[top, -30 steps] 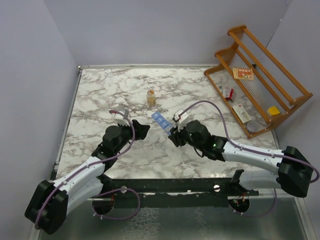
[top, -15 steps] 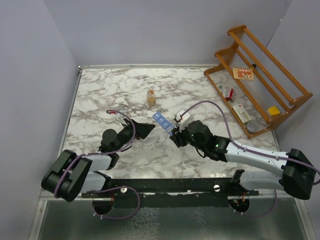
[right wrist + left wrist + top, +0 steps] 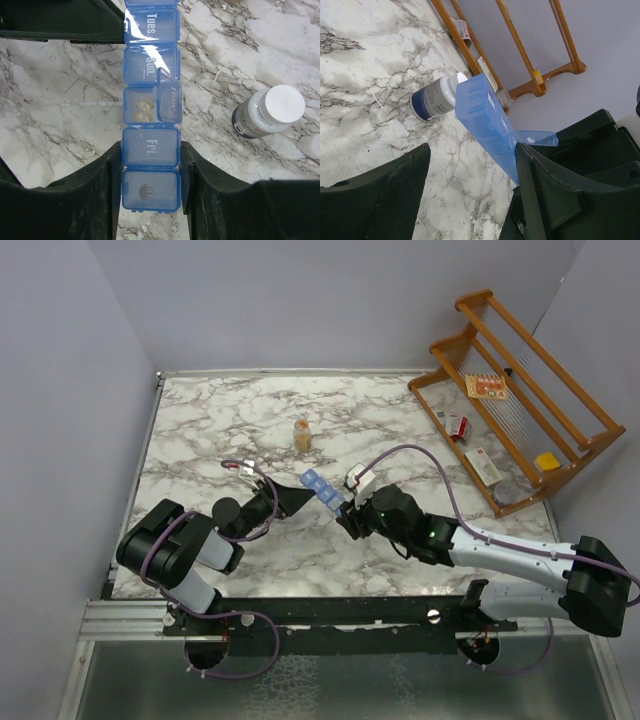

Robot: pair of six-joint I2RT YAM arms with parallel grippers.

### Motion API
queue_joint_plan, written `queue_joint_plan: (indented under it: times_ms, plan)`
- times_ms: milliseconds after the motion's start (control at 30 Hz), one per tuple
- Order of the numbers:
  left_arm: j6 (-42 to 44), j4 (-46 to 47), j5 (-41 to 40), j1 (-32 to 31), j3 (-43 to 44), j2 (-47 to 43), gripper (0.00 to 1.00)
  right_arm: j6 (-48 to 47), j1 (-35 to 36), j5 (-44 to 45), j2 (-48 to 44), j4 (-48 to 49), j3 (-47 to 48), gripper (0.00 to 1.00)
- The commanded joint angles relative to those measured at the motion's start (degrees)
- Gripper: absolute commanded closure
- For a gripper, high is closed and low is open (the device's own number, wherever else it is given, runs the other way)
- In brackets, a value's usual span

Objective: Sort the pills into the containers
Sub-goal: Pick up the pill container at the center of the board, then close the pill container.

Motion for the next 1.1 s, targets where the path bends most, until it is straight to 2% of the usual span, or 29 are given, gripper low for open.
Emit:
queue_joint_plan:
  times_ms: [0,133,300,600,833,933,967,1067]
  plan:
    - [-1.36,13.53,0.25,0.26,0.75,-0.42,0.30,-0.54,0.64,0.00,0.56,1.74,1.83,0.99]
    - [-2.15,13.61,-0.10,0.27,1.21,-0.11,0.30,-0.63,1.01,-0.04,0.83,1.83,1.72,0.99]
    - [-2.62,13.61,-0.49,0.25,2.37,-0.01,0.56,-0.63,1.78,-0.11,1.21,2.14,1.72,0.99]
    - [-3.37,13.61,-0.31,0.30,2.75,-0.40,0.64,-0.63,2.77,0.92,2.34,2.26,2.16,0.99]
    - [-3.71,13.61,1.22,0.27,3.36,0.16,0.84,-0.80,2.99,1.34,2.49,2.21,2.50,0.99]
    - [-3.69,13.61,0.96,0.32,3.27,-0.04,0.88,-0.68,2.97,1.49,2.27,2.02,2.59,0.99]
    - [-3.90,13.54,0.75,0.32,3.18,-0.10,0.88,-0.45,2.93,1.54,2.14,1.95,2.72,0.98]
    - [-4.55,13.47,0.37,0.27,2.88,0.47,0.89,0.02,2.98,1.76,1.36,2.05,2.45,0.82]
